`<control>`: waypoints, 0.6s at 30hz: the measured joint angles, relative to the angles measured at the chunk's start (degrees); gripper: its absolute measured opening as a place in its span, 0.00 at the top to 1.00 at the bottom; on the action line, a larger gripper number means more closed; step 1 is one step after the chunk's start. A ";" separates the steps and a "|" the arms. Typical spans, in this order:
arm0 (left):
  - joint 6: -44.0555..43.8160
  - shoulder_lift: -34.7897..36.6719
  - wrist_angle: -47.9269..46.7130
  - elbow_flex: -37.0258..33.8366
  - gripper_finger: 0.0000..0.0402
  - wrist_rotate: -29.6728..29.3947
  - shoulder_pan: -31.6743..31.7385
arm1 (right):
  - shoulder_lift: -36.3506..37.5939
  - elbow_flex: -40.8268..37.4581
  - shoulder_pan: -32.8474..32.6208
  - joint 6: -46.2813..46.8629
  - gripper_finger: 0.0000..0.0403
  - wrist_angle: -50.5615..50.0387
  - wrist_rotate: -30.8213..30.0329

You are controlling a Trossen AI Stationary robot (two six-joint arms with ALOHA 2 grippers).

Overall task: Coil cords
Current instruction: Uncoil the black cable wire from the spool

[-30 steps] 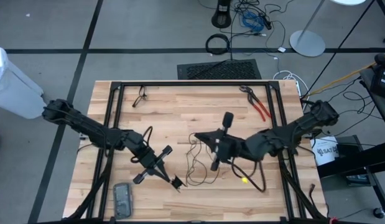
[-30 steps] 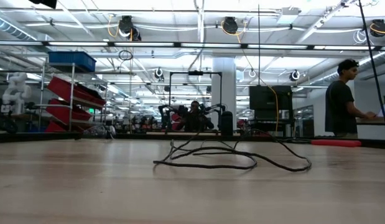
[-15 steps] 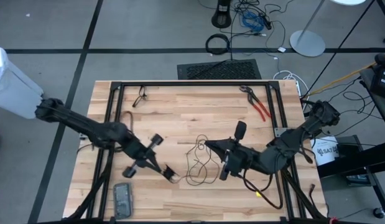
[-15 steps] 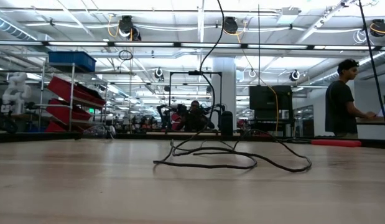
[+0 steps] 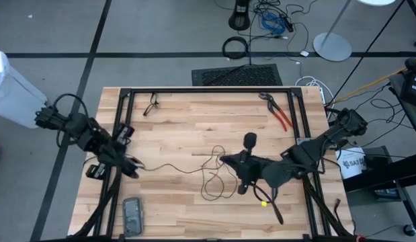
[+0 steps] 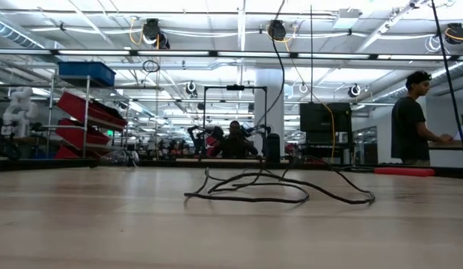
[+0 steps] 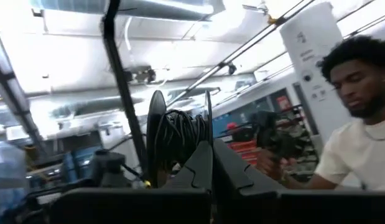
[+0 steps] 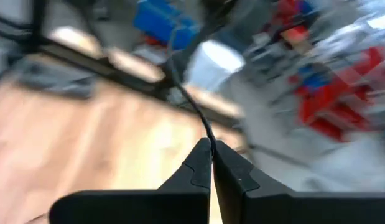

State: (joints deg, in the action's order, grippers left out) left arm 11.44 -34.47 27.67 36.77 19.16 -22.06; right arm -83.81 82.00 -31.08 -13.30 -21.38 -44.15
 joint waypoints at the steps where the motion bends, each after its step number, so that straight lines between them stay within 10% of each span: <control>1: 0.27 0.73 -0.79 0.00 1.00 -0.64 0.00 | -0.16 0.00 0.89 2.07 1.00 -1.80 3.84; 18: 4.35 6.00 -4.98 0.07 1.00 -3.21 -0.04 | -12.45 0.00 9.41 18.94 0.95 -14.05 24.91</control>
State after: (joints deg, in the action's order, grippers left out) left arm 15.79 -28.47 22.68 36.84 15.94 -22.11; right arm -96.26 82.00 -21.67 5.64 -35.43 -19.24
